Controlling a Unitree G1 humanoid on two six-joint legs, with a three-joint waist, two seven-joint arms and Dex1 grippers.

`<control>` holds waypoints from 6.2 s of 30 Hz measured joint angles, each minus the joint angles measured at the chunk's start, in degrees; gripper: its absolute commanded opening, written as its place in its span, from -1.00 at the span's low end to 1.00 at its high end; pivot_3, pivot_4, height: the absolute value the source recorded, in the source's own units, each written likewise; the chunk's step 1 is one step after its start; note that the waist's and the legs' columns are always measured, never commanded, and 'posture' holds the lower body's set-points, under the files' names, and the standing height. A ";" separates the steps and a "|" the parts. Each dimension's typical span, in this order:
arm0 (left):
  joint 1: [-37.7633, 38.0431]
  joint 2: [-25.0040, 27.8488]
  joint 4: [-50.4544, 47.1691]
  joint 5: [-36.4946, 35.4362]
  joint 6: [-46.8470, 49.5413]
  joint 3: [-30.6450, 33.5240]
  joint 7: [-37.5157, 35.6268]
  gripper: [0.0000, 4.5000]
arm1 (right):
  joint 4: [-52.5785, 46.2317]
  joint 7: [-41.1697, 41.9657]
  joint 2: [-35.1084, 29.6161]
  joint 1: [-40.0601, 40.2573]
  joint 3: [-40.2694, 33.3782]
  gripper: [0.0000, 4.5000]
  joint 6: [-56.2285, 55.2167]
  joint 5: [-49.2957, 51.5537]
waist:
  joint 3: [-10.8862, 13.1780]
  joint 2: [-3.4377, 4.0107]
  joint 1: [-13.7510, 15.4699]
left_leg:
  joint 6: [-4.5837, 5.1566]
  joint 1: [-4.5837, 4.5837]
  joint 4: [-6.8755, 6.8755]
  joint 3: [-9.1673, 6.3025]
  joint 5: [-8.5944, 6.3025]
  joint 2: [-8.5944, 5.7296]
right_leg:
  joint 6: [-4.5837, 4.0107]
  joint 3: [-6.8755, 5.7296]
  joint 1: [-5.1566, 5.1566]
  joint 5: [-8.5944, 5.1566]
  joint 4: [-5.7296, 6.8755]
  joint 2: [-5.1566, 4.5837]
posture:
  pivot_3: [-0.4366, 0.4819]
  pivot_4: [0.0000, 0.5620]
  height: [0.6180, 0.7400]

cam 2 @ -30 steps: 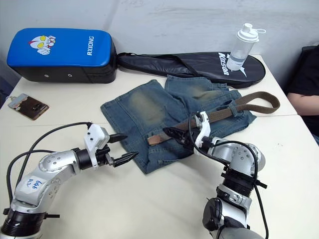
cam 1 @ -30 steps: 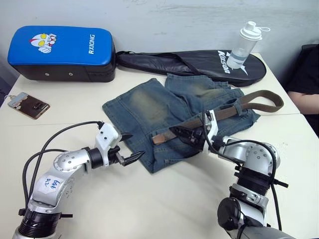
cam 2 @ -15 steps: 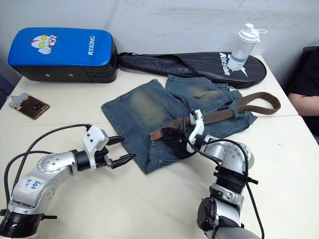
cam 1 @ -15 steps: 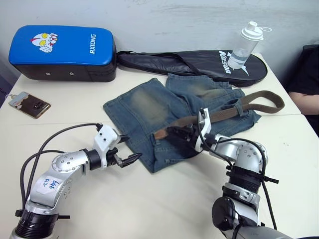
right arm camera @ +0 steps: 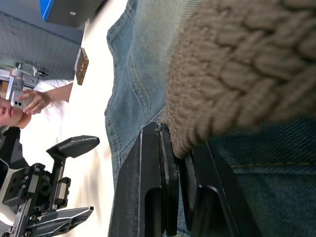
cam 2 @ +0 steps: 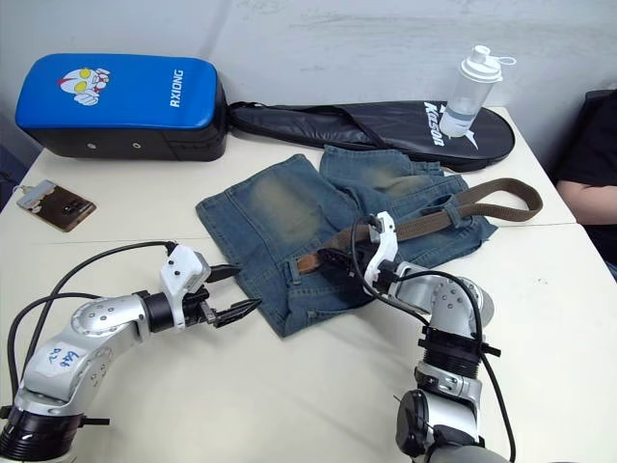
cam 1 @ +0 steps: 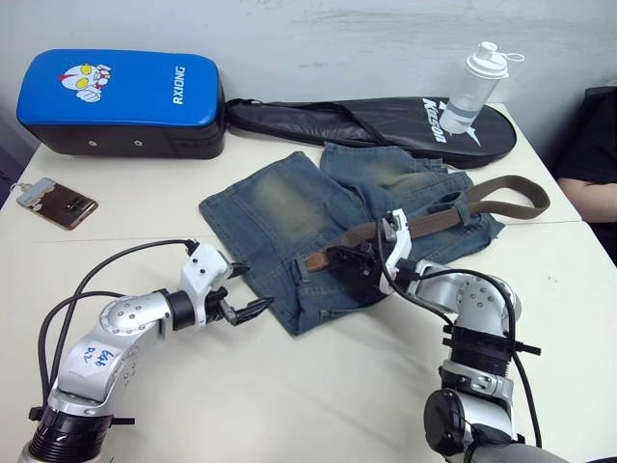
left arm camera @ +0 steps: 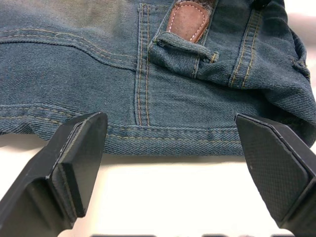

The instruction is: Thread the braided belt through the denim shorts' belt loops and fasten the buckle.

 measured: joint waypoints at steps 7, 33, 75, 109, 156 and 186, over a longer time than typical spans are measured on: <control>0.09 -0.10 0.01 0.25 0.00 -0.11 -0.02 1.00 | 0.16 0.93 2.87 0.91 3.05 -0.96 -0.06 1.49 | -0.02 -0.04 -0.75 | -0.03 0.03 -0.04 0.01 0.01 0.10 | -0.04 0.00 0.00 -0.02 -0.01 0.08 | -0.05 -0.47 1.00; -0.04 -0.60 0.98 1.25 -0.67 -1.00 -0.45 1.00 | 2.85 -3.02 5.52 1.44 3.03 0.99 -5.04 6.02 | -0.32 -0.47 -0.83 | -0.53 0.21 -0.07 -0.02 -0.04 0.45 | -0.41 -0.01 0.02 -0.23 0.15 0.29 | -0.05 -0.47 1.00; -1.29 0.33 1.15 -9.74 19.24 11.50 4.00 1.00 | 2.65 -10.13 4.40 1.50 0.66 0.62 -5.99 12.75 | -0.28 -0.41 -0.73 | -0.57 0.13 -0.07 -0.04 -0.01 0.51 | -0.42 0.01 -0.06 -0.23 0.17 0.39 | -0.05 -0.47 1.00; -2.06 -1.11 0.75 -16.82 28.57 14.85 8.00 1.00 | 5.40 -14.88 8.20 1.10 9.39 -0.11 -8.30 13.20 | -0.28 -0.41 -1.48 | -0.64 0.13 -0.10 -0.02 0.00 0.63 | -0.45 0.06 -0.11 -0.25 0.16 0.57 | -0.05 -0.47 1.00; 18.64 3.16 5.12 42.46 -37.84 6.84 13.72 -1.00 | -5.06 20.46 -38.30 -1.43 36.70 -0.97 -29.88 -15.76 | -0.26 -0.38 -0.09 | -0.15 0.27 -0.01 0.05 -0.19 0.54 | -0.47 -0.05 -0.11 -0.26 0.12 0.23 | -0.05 -0.47 1.00; 41.87 -7.38 23.27 17.48 -49.88 45.98 15.26 0.92 | 6.21 31.92 -35.77 -5.91 39.14 -0.35 -30.63 -27.74 | -0.60 -0.94 -1.33 | -0.71 0.52 -0.25 -0.03 -0.72 0.60 | -0.77 -0.09 0.02 -0.42 -0.14 0.00 | -0.05 -0.47 1.00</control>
